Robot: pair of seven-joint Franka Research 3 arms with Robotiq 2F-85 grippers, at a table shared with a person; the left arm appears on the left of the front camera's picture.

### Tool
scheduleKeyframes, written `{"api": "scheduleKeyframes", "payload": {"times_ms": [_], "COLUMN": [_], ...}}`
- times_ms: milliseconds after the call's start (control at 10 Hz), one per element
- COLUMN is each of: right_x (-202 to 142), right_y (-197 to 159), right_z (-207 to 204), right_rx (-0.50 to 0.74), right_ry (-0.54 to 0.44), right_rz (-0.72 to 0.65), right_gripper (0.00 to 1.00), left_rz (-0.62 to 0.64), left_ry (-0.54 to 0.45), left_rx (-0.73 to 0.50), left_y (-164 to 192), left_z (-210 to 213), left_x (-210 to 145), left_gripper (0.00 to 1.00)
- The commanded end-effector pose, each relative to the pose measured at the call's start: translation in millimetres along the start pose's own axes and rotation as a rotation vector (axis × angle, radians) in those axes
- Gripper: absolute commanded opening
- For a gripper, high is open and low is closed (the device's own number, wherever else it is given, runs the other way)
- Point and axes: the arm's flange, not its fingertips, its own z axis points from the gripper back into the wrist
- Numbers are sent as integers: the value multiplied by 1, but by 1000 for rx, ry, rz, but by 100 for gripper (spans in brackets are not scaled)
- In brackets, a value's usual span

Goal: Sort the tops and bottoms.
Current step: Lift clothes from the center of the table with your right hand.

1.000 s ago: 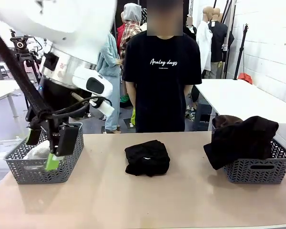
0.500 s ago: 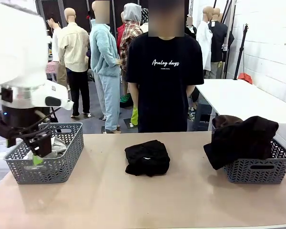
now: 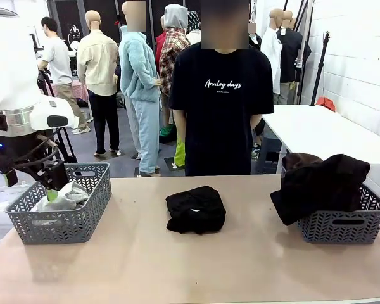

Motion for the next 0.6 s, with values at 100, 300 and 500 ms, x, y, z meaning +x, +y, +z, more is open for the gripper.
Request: {"api": "scheduleKeyframes", "payload": {"times_ms": [100,300,500], "right_x": [1,1,1], "right_y": [1,1,1], "right_z": [-1,-1,-1], "right_rx": [-7,-7,-7], "right_ry": [19,19,19], "right_rz": [-8,-8,-8], "right_gripper": [100,100,100], "left_rz": [-16,-7,193], "left_ry": [-5,-4,-144], "left_rx": [42,16,-157], "left_y": [2,-1,48], "left_z": [0,1,-9], "left_x": [-5,-1,55], "left_gripper": [100,100,100]}}
